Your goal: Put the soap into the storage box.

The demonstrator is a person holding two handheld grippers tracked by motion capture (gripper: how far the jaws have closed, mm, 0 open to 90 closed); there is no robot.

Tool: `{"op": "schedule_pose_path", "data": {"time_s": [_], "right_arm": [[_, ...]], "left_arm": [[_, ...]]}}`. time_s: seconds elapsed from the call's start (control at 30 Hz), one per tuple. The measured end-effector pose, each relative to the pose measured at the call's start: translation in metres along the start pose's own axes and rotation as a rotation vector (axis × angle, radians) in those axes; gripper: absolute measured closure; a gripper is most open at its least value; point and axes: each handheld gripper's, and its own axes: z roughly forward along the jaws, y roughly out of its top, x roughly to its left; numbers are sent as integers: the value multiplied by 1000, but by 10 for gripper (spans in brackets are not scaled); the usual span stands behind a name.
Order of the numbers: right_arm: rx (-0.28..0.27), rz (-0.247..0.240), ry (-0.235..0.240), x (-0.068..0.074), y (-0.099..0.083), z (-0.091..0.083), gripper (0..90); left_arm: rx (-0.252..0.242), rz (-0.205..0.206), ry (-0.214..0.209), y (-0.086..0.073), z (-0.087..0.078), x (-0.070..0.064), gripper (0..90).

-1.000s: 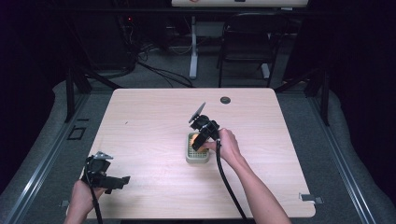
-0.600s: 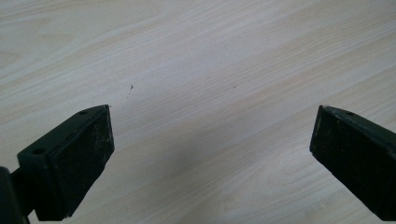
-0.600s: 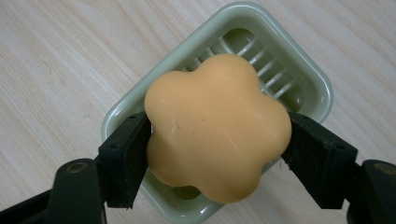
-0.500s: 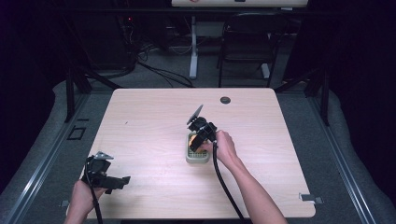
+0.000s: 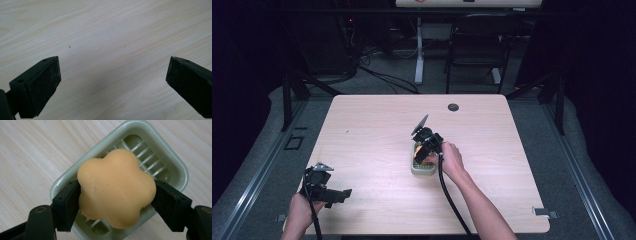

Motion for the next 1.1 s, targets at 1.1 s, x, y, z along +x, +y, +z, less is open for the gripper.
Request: {"op": "schedule_pose_path", "data": {"time_s": [1.1], "right_arm": [[-134, -45, 19, -10, -50, -80, 0]], "left_arm": [[6, 6, 0, 1, 1, -1, 0]]}}
